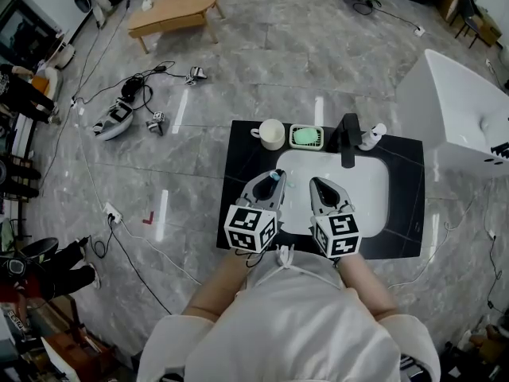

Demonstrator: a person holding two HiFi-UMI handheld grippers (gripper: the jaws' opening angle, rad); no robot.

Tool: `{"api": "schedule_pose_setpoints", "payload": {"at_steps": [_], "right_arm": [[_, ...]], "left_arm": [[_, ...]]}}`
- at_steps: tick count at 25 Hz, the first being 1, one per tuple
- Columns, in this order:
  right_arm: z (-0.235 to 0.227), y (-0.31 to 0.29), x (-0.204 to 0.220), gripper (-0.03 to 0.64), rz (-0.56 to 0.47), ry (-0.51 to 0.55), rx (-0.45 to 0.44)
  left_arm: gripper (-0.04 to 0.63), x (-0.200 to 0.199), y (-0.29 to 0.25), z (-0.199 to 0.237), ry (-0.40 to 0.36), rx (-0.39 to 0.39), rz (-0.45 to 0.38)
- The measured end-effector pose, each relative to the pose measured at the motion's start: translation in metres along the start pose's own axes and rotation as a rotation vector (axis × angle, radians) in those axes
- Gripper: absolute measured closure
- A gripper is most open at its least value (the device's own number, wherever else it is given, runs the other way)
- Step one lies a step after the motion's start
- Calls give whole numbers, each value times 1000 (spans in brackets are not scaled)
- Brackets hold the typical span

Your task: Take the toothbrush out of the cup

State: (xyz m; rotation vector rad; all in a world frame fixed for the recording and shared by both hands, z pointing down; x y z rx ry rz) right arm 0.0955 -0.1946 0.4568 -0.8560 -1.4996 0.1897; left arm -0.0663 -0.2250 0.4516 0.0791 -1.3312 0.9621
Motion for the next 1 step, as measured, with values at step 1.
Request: {"api": "schedule_pose_setpoints", "payload": {"at_steps": [1], "right_arm": [[1, -1, 0, 591, 5, 3, 0]], "left_arm": [[558, -1, 0, -1, -3, 3, 0]]}}
Point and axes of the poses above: the fingertips, and each gripper's own axes: y backward along the fingers, z to its left, x out of its underside, the point moved 8 cm from there along y, backward along the fingers, and after that the axes turned 11 degrees about z, right-handed, at the moved point
